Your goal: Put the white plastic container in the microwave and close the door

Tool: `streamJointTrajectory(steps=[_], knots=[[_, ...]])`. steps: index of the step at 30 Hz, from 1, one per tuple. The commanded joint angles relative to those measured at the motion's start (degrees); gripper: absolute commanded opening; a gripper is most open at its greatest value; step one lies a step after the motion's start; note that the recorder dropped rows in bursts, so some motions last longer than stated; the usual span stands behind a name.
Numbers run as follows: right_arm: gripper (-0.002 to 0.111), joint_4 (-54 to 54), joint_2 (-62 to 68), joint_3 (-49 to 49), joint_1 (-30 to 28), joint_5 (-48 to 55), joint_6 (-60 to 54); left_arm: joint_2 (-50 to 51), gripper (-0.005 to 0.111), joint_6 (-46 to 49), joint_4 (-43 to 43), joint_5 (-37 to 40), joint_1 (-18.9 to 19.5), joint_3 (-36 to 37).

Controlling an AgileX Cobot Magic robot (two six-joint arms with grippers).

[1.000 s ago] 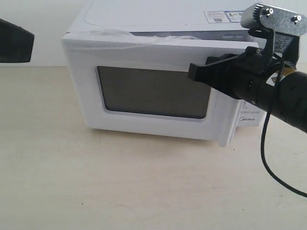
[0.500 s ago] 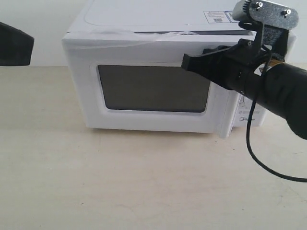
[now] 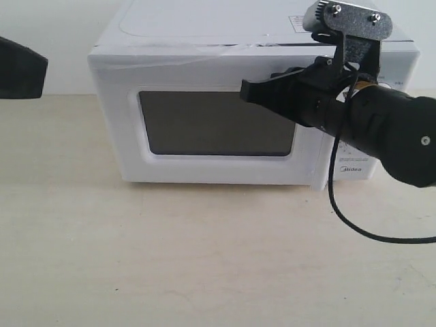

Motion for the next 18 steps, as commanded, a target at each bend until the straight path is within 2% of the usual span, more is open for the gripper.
streamJointTrajectory(steps=[1,13,18], knots=[[0.000,1.4,1.1,-1.7,-0.5,-2.8,-1.4,0.0,0.004,-0.5,0.1,0.3,-0.3,0.2],[0.000,4.7,1.5,-1.7,-0.5,-4.8,-3.0,0.0,0.004,-0.5,0.1,0.3,-0.3,0.2],[0.000,4.7,-6.0,-1.5,-0.4,3.6,-6.1,-0.2,0.004,-0.5,0.1,0.3,-0.3,0.2]])
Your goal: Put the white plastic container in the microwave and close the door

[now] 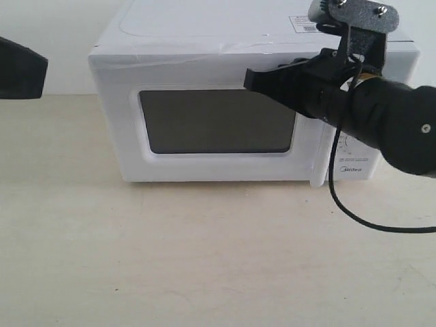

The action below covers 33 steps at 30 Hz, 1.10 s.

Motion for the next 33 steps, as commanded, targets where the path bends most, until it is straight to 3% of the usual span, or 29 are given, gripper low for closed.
streamJointTrajectory(steps=[1,10,14,23,33], knots=[[0.000,0.4,-7.6,0.1,-0.4,5.9,-3.8,-0.8,0.004,-0.5,0.1,0.4,-0.3,0.2],[0.000,0.7,-32.3,15.4,-0.4,14.3,-4.4,-12.2,0.004,-3.1,-5.1,0.3,-0.3,0.3],[0.000,0.7,-45.7,18.9,-0.4,24.4,-4.3,-17.8,0.004,-3.1,-9.4,-0.5,-0.3,3.0],[0.000,-3.6,-66.9,19.1,-0.4,47.4,-3.3,-28.2,0.004,-3.1,-14.2,-1.0,-0.3,10.1],[0.000,-5.9,-76.2,19.1,-0.4,62.1,-1.9,-41.7,0.004,-3.1,-14.9,-3.3,-0.2,10.9]])
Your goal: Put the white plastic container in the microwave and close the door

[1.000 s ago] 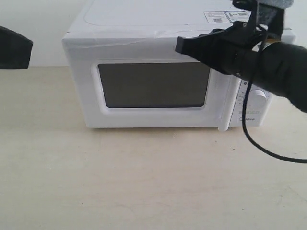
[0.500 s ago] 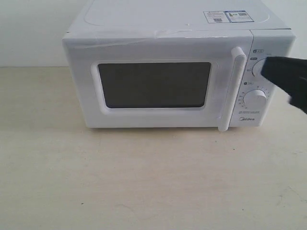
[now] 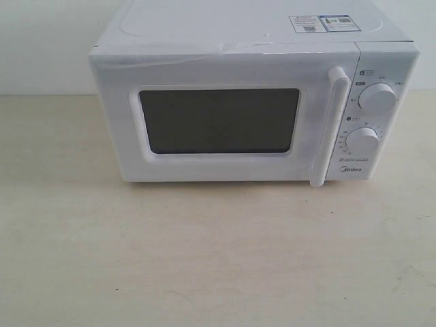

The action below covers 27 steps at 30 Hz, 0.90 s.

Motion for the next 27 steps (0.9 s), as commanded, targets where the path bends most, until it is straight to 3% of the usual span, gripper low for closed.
streamJointTrajectory(steps=[1,13,27], knots=[[0.000,-0.8,-2.0,0.2,-0.3,6.6,0.0,-5.1,0.004,-0.6,-1.0,-0.9,-0.2,0.3],[0.000,-0.2,-2.2,0.2,-0.3,11.1,1.0,-12.2,0.004,-2.0,6.5,-0.8,-0.1,2.1],[0.000,-0.2,-2.2,0.2,-0.3,11.1,1.0,-12.2,0.004,-2.2,9.1,-5.2,-0.1,15.6]])
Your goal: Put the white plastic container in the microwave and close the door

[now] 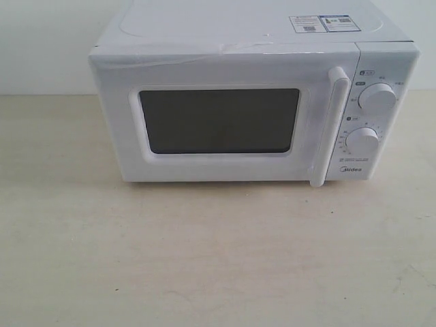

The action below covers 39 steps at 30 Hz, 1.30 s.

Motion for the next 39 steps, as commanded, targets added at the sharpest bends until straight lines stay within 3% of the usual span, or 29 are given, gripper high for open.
streamJointTrajectory(steps=[1,3,7,13,14,18,21,23,30,39], knots=[[0.000,0.2,-0.3,0.2,-0.3,0.0,0.0,-0.2,0.004,-0.5,0.3,-1.0,-0.1,1.8],[0.000,0.2,-0.3,0.2,-0.3,0.0,0.0,-0.2,0.004,0.5,0.6,-1.1,-0.1,1.9],[0.000,0.4,-0.3,0.2,-0.3,0.0,0.2,-0.2,0.004,9.1,10.4,-3.8,-0.1,1.7],[0.000,0.4,-0.3,0.2,-0.3,0.0,0.0,-0.2,0.004,9.1,14.2,-12.2,0.6,1.8],[0.000,0.4,-0.3,0.2,-0.3,0.0,0.0,-0.2,0.004,9.1,14.1,-12.2,1.6,1.8],[0.000,0.4,-0.3,0.2,-0.3,0.0,0.0,-0.2,0.004,11.8,14.2,-14.4,11.9,4.1],[0.000,0.4,-0.3,0.2,-0.3,0.0,0.2,-0.2,0.004,13.3,14.2,-20.3,19.7,8.5],[0.000,0.4,-0.3,0.2,-0.3,0.0,0.2,-0.2,0.004,13.3,14.2,-24.7,22.8,12.0],[0.000,0.4,-0.3,0.2,-0.3,0.0,0.1,-0.2,0.004,13.1,14.2,-38.3,27.3,27.0],[0.000,0.4,-0.3,0.2,-0.3,0.0,0.3,-0.2,0.004,13.7,14.4,-40.6,31.7,35.2]])
